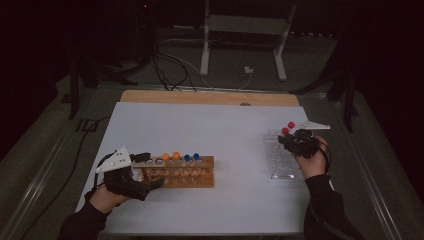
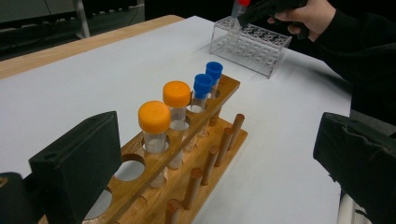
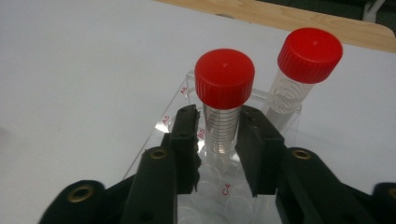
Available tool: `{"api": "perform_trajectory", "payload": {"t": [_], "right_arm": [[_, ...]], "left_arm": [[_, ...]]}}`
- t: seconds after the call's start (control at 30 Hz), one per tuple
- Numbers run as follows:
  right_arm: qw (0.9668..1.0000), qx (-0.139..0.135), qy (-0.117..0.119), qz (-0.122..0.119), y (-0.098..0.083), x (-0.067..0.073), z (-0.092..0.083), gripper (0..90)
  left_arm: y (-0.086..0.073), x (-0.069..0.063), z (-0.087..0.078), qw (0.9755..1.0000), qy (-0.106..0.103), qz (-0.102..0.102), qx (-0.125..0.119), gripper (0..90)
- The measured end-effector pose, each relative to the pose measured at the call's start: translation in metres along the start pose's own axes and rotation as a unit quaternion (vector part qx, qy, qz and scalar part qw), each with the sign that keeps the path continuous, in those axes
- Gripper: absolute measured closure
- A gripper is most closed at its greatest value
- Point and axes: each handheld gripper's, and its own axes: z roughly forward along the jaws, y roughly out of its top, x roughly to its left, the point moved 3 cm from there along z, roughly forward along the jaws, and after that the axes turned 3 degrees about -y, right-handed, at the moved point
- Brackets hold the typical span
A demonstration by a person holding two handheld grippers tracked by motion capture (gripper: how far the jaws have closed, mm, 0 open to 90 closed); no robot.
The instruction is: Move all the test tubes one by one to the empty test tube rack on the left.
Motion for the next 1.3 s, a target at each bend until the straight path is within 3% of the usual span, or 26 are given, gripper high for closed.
{"api": "perform_trajectory", "payload": {"t": [0.37,0.8,1.03,1.3], "right_arm": [[1.0000,-0.007,0.000,-0.001,0.003,-0.003,-0.005,74.4],[0.9979,-0.061,-0.007,-0.021,0.024,0.004,-0.043,74.4],[0.9958,-0.082,0.011,-0.039,0.033,0.020,-0.061,74.4],[0.9927,-0.079,0.051,-0.076,0.032,0.053,-0.069,74.4]], "left_arm": [[0.000,0.000,0.000,1.0000,0.000,0.000,0.002,1.8],[0.003,-0.003,0.002,1.0000,-0.006,0.006,0.005,1.8],[0.009,-0.007,0.003,0.9998,-0.015,0.011,0.006,1.8],[0.018,-0.014,0.010,0.9994,-0.032,0.015,0.005,1.8]]}}
